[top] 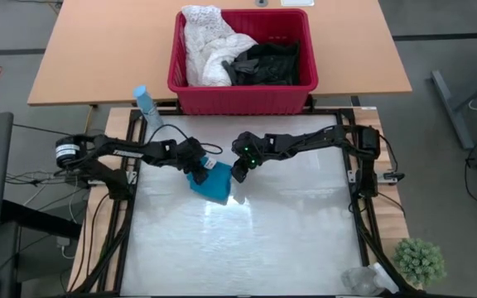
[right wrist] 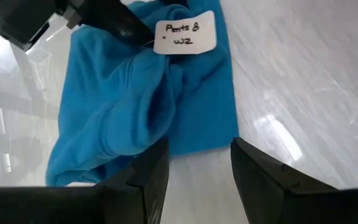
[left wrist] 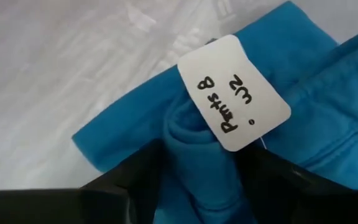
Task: Fold laundry
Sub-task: Fold the blue shorts
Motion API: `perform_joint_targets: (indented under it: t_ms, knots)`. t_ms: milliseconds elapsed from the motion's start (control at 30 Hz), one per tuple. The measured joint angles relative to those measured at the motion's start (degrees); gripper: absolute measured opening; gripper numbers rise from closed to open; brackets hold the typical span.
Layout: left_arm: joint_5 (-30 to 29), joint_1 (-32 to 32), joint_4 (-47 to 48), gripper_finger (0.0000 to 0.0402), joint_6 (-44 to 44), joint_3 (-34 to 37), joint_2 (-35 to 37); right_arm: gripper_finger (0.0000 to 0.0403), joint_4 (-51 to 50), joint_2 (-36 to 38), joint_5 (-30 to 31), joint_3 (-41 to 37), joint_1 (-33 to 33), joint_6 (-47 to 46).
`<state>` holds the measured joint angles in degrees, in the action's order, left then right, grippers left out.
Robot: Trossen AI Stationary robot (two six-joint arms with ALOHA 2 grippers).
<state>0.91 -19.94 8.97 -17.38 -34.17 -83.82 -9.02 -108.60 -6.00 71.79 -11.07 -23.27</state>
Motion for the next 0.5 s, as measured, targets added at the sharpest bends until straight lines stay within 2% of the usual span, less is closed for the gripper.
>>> perform_joint_targets:
  t_ms: [67, 233, 267, 500]
  knots:
    - [0.4, 0.0, 0.1, 0.0159, -1.8, 0.0, 0.0, 0.0194, 0.0, 0.0, 0.0, 0.0, 0.0, 0.3]
    - [2.8, -0.2, 1.4, 0.0034, -3.8, -1.0, 2.2, 0.0194, -1.5, 0.0, 0.0, 0.0, 0.0, 1.3]
    - [3.2, -0.1, 2.4, 0.0022, -4.0, -1.6, 3.1, 0.0194, -1.6, 0.0, 0.0, 0.0, 0.0, 1.3]
    - [2.9, 0.0, 7.7, 0.0020, -3.6, -6.5, 10.3, 0.0194, -1.4, 0.0, 0.0, 0.0, -0.3, 2.4]
